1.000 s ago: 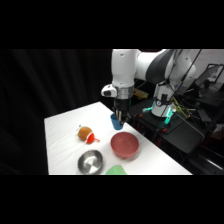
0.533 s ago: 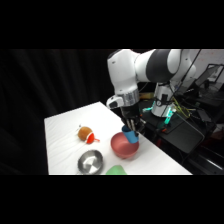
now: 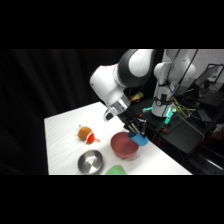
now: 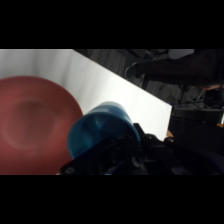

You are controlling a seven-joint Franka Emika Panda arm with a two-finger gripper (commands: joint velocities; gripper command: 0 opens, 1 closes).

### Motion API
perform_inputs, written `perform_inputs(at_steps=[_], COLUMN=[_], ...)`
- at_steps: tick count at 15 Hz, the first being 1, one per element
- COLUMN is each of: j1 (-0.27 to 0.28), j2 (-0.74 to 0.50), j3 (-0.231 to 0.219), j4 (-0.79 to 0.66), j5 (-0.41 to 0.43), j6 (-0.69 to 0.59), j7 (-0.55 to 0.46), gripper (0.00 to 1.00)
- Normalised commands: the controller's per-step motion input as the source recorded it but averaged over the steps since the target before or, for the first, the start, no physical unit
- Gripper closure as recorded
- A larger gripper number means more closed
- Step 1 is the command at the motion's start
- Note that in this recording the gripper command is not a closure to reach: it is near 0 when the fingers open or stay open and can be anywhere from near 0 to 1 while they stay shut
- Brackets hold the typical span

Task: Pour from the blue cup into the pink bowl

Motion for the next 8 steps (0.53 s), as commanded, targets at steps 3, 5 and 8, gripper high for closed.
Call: perform_inputs(at_steps=[3,5,8], j1=[-0.209,-0.129,-0.053], j2=[0.41,0.35,0.23], j3=[0.012,0.006,0.010], j4=[0.52,0.47,0.37], j5=[0.187,0.143,0.060], j6=[-0.80,-0.66,-0.44], j7=[-0.25,-0.11,-0.08], gripper=[0.16,0.18,0.18])
